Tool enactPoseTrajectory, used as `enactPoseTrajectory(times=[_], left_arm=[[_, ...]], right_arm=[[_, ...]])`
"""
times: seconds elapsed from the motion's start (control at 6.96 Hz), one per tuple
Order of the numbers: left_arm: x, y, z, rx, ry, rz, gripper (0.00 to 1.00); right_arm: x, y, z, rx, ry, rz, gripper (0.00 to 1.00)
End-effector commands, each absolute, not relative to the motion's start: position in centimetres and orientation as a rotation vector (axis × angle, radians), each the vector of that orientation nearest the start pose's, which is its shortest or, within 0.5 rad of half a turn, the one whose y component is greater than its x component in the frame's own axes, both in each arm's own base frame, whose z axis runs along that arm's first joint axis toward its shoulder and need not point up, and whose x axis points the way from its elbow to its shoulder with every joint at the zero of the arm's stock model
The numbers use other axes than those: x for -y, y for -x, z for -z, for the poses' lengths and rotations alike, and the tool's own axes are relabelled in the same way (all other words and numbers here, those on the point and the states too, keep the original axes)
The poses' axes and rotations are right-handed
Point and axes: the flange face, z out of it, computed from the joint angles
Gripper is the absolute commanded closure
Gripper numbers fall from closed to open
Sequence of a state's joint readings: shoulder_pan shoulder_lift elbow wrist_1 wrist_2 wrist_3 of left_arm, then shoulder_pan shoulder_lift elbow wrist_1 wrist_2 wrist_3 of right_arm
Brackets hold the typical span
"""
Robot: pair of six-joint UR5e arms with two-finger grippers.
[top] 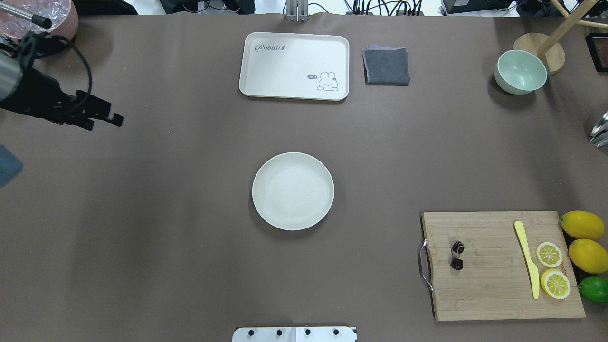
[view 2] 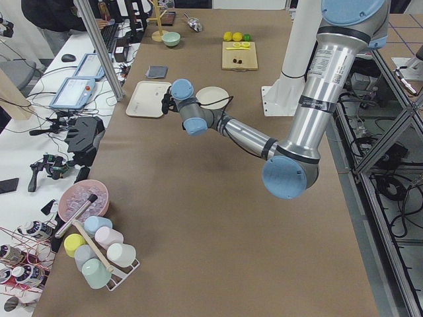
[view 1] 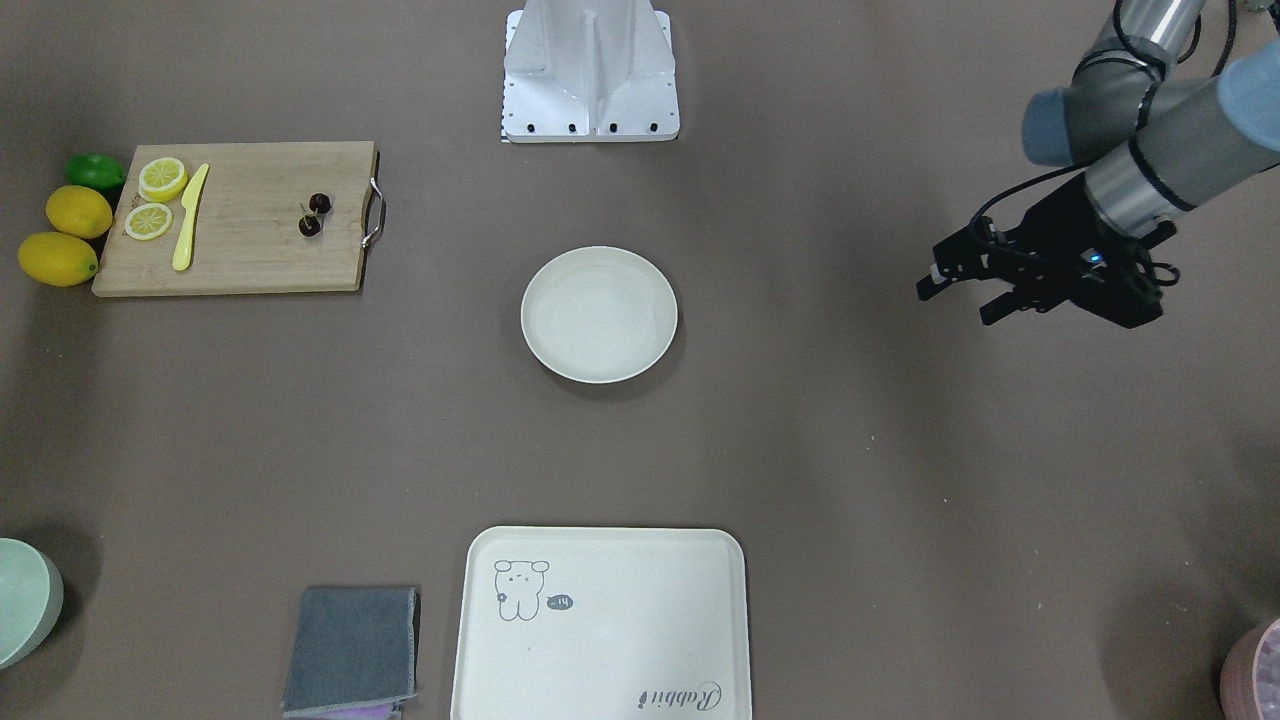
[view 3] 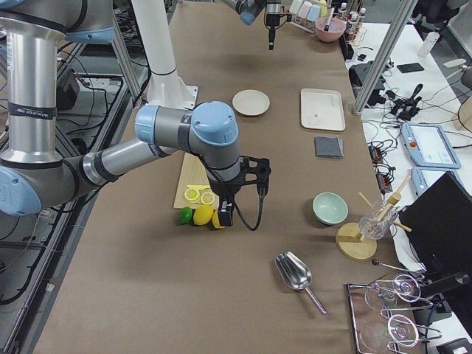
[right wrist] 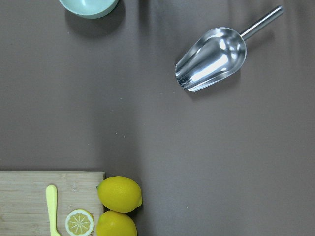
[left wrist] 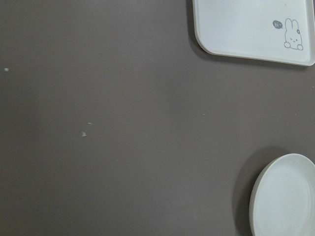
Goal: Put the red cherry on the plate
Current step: 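Open the left gripper and withdraw the left arm from the plate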
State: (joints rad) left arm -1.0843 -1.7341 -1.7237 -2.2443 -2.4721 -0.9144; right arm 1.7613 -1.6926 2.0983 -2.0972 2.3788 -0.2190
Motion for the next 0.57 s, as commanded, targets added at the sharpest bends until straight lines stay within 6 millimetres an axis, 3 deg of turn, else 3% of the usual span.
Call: enactPoseTrajectory(times=[0.0, 0.29, 0.43], left_arm=[[49.7, -12.2, -48.1, -1.122, -0.265, -0.121, 0.02], [50.9, -3.8, -50.6, -1.038, -0.316, -0.161, 0.02], [50.8, -1.1, -51.1, -1.052, -0.308, -0.167, 0.02]], right_arm=[[39.1, -10.5, -49.7, 0.848, -0.043, 0.034, 0.00], [39.7, -7.1, -46.1, 0.860, -0.041, 0.043, 0.00], [40.0, -5.5, -44.6, 0.890, 0.015, -0.061, 0.00]])
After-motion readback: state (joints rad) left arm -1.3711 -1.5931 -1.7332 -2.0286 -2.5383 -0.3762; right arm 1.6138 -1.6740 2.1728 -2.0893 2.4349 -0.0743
